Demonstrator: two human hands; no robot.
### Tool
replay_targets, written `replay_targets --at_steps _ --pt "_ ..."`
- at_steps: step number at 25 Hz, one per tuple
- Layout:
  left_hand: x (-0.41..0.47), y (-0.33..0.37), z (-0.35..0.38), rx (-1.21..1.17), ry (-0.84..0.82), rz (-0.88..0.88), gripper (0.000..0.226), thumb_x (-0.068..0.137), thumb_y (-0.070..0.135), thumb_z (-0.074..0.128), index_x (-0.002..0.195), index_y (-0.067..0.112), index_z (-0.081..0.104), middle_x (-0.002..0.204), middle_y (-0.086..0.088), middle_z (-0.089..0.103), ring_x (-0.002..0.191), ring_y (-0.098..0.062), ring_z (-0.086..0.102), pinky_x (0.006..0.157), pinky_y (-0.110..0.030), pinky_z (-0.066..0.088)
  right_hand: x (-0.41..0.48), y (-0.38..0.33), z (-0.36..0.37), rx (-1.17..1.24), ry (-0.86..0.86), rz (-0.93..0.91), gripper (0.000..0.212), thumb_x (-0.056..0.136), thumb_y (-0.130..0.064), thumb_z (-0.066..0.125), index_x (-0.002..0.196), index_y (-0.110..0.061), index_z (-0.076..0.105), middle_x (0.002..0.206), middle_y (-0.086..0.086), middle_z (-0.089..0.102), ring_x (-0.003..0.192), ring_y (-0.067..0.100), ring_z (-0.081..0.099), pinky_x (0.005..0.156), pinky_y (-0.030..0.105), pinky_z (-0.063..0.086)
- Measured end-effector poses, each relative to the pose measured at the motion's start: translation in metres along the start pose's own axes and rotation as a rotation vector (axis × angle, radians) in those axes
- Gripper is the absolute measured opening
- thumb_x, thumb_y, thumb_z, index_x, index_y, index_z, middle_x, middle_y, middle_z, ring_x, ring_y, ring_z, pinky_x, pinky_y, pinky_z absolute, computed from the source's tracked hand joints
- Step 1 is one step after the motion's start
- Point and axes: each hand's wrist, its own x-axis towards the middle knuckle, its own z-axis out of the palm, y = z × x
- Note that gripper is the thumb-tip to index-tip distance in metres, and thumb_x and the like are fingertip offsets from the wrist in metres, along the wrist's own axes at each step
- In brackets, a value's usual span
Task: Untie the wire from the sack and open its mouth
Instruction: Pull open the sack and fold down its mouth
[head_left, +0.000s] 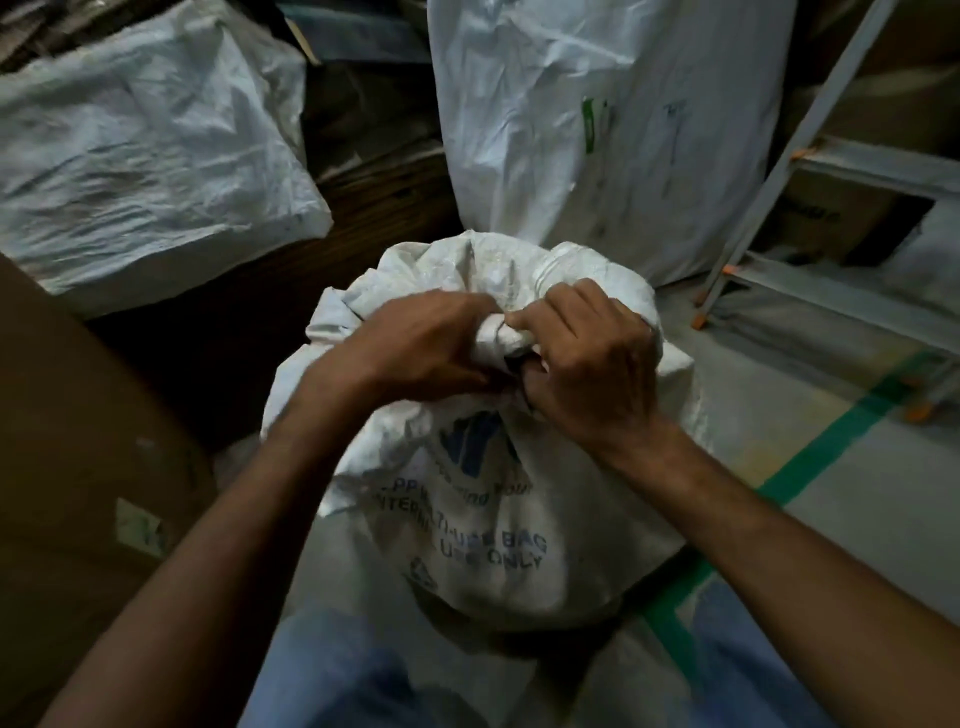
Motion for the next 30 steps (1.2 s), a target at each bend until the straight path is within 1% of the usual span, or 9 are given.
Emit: replay_targets --at_steps 2,5,10,12,16,18,23,26,30 --pt "-0.010 0.001 0.018 0.172 0.185 0.071 0.039 0.076 0.056 0.077 0.104 0.032 0.065 0.097 0.009 0.069 0.085 -0.019 0.067 0.066 -0.038 0.053 -0.007 0.008 -0.016 0.132 -0.235 0.079 0.025 0.073 -0.025 0.071 0.096 -0.021 0.063 0.094 -0.002 0.060 0.084 0.020 0.055 0.067 0.040 0.047" --pt "-0.035 0.016 0.030 0.437 0.396 0.148 0.034 0.080 0.035 0.078 0.111 0.026 0.068 0.099 0.003 0.069 0.080 -0.023 0.068 0.054 -0.031 0.038 -0.004 0.025 -0.063 0.458 -0.781 0.258 0.059 0.073 -0.038 0.079 0.126 -0.041 0.053 0.126 -0.018 0.049 0.093 -0.001 0.055 0.079 0.026 0.050" --pt "-0.066 0.037 0.074 0.563 0.511 0.253 0.032 0.075 0.005 0.076 0.106 0.009 0.067 0.095 -0.010 0.062 0.074 -0.029 0.057 0.052 -0.040 0.045 0.008 0.039 -0.060 -0.062 -1.170 -0.119 0.092 0.065 -0.066 0.083 0.145 -0.047 0.042 0.144 -0.016 0.047 0.123 0.015 0.040 0.102 0.037 0.040" --pt "-0.070 0.042 0.087 0.471 0.469 0.232 0.040 0.075 0.015 0.077 0.112 0.012 0.064 0.101 -0.008 0.061 0.080 -0.029 0.058 0.057 -0.041 0.047 -0.005 0.040 -0.045 -0.053 -1.094 -0.190 0.068 0.064 -0.056 0.082 0.125 -0.043 0.055 0.116 -0.014 0.063 0.105 0.016 0.054 0.085 0.039 0.049" --pt "-0.064 0.048 0.080 -0.104 0.116 -0.105 0.089 0.071 0.089 0.055 0.137 0.033 0.039 0.128 0.013 0.049 0.101 -0.011 0.058 0.079 -0.036 0.051 -0.033 0.056 -0.029 -0.182 -0.609 -0.208 0.026 0.072 -0.022 0.072 0.096 -0.027 0.063 0.083 -0.003 0.066 0.079 0.025 0.063 0.052 0.036 0.046" --pt "-0.042 0.040 0.083 0.013 0.104 -0.162 0.100 0.069 0.095 0.050 0.144 0.030 0.035 0.137 0.007 0.047 0.102 -0.018 0.063 0.082 -0.039 0.054 -0.050 0.061 -0.014 -0.186 -0.487 -0.168 0.016 0.076 -0.014 0.071 0.087 -0.021 0.063 0.077 0.001 0.065 0.072 0.027 0.062 0.047 0.035 0.043" --pt "-0.004 0.039 0.138 0.203 0.139 -0.039 0.067 0.078 0.053 0.069 0.134 0.021 0.053 0.117 -0.003 0.066 0.090 -0.034 0.069 0.065 -0.039 0.051 -0.074 0.077 -0.003 0.168 -0.633 0.371 0.028 0.069 -0.030 0.063 0.097 -0.031 0.069 0.097 -0.011 0.068 0.094 0.016 0.058 0.070 0.034 0.048" --pt "-0.002 0.037 0.158 0.204 0.186 0.004 0.065 0.078 0.044 0.071 0.135 0.017 0.055 0.108 -0.004 0.066 0.075 -0.035 0.067 0.053 -0.038 0.049 -0.079 0.073 0.004 0.180 -0.421 0.798 0.025 0.078 -0.045 0.062 0.094 -0.028 0.072 0.110 -0.005 0.066 0.111 0.020 0.052 0.089 0.035 0.048" --pt "0.001 0.040 0.157 -0.167 -0.261 0.127 0.050 0.089 0.066 0.059 0.110 0.022 0.048 0.097 0.002 0.060 0.082 -0.022 0.058 0.070 -0.041 0.049 -0.087 0.058 0.028 -0.092 -0.510 0.944 0.065 0.074 -0.053 0.080 0.127 -0.028 0.052 0.142 0.004 0.033 0.133 0.029 0.030 0.102 0.046 0.041"
